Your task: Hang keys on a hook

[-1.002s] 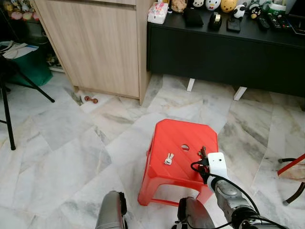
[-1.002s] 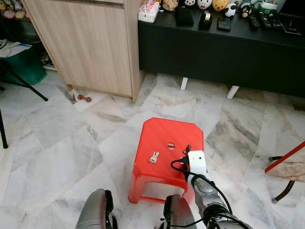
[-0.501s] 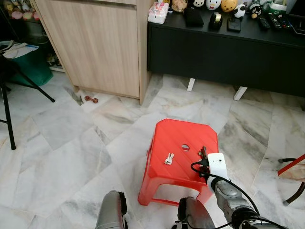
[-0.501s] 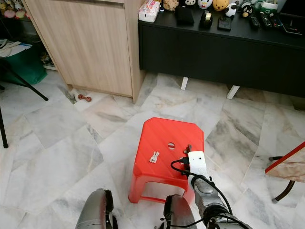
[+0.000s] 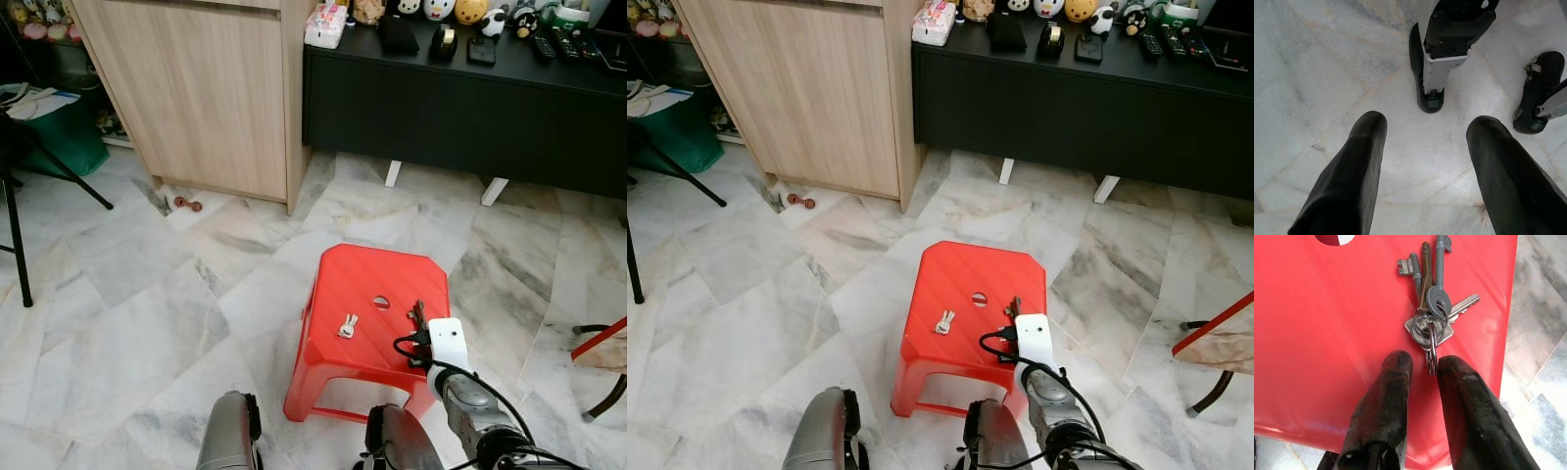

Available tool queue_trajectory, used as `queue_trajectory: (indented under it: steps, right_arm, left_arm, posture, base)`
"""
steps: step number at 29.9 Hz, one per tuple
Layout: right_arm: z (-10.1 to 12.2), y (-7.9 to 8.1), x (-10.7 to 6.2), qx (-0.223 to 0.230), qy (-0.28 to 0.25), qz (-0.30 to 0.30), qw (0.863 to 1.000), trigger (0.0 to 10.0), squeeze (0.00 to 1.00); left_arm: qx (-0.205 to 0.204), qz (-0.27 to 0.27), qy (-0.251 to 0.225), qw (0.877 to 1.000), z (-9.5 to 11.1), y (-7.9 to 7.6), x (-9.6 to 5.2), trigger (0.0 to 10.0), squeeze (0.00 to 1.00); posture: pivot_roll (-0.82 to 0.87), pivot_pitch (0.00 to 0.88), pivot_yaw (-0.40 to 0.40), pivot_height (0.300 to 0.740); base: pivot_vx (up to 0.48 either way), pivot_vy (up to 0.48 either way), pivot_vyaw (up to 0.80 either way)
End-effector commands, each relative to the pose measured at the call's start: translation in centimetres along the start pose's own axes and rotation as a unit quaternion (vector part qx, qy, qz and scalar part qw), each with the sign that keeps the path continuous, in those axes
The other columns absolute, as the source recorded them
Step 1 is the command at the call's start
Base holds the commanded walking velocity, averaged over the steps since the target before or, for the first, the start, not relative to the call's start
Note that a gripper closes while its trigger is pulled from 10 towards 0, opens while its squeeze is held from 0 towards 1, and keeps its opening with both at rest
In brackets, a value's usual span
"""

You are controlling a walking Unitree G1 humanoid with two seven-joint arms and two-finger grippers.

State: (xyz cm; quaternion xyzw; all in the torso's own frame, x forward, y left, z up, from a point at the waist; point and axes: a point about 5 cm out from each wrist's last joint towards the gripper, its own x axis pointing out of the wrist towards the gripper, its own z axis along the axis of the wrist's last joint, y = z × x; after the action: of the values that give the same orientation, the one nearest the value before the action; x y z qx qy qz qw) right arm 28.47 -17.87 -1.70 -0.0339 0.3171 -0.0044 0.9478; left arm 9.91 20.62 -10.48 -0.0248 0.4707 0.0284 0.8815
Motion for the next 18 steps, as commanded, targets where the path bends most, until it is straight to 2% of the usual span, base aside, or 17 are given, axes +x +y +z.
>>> queue_trajectory:
  steps: [1, 13, 14, 15, 16, 17, 18]
  right_arm:
    - [-1.01, -0.42, -0.22, 0.008, 0.016, -0.009, 1.0, 10.0, 0.0]
    - [-0.29, -0.67, -0.1, 0.014, 0.002, -0.011, 1.0, 10.0, 0.0]
    - [-0.27, -0.67, -0.1, 0.014, 0.001, -0.011, 1.0, 9.5, 0.0]
    - [-0.27, -0.67, -0.1, 0.014, 0.001, -0.011, 1.0, 9.5, 0.0]
    - [-0.25, -0.66, -0.1, 0.014, 0.001, -0.01, 1.0, 5.6, 0.0]
    - [-0.23, -0.64, -0.1, 0.014, 0.0, -0.008, 1.0, 0.0, 0.0]
    - [-0.23, -0.64, -0.1, 0.014, 0.0, -0.008, 1.0, 0.0, 0.0]
  left_arm:
    - [0.008, -0.022, 0.01, 1.0, -0.59, -1.17, -0.03, 10.0, 0.0]
    - [0.01, -0.021, 0.009, 1.0, -0.51, -1.13, 0.0, 10.0, 0.0]
    - [0.01, -0.021, 0.009, 1.0, -0.51, -1.15, 0.0, 10.0, 0.0]
    - [0.01, -0.021, 0.009, 1.0, -0.51, -1.15, 0.0, 10.0, 0.0]
    - [0.01, -0.021, 0.008, 1.0, -0.5, -1.18, 0.01, 10.0, 0.0]
    - [0.01, -0.021, 0.008, 1.0, -0.48, -1.2, 0.02, 10.0, 0.0]
    - [0.01, -0.021, 0.008, 1.0, -0.48, -1.2, 0.02, 10.0, 0.0]
  posture:
    - [0.12, 0.171, -0.095, 0.611]
    - [0.12, 0.169, -0.094, 0.611]
    - [0.12, 0.169, -0.094, 0.611]
    - [0.12, 0.169, -0.094, 0.611]
    - [0.12, 0.168, -0.094, 0.611]
    - [0.12, 0.168, -0.094, 0.611]
    - [0.12, 0.168, -0.094, 0.611]
  base:
    - [0.0, 0.0, 0.0]
    - [0.0, 0.0, 0.0]
    - [0.0, 0.0, 0.0]
    - [0.0, 0.0, 0.0]
    - [0.0, 0.0, 0.0]
    - [0.0, 0.0, 0.0]
    - [0.0, 0.0, 0.0]
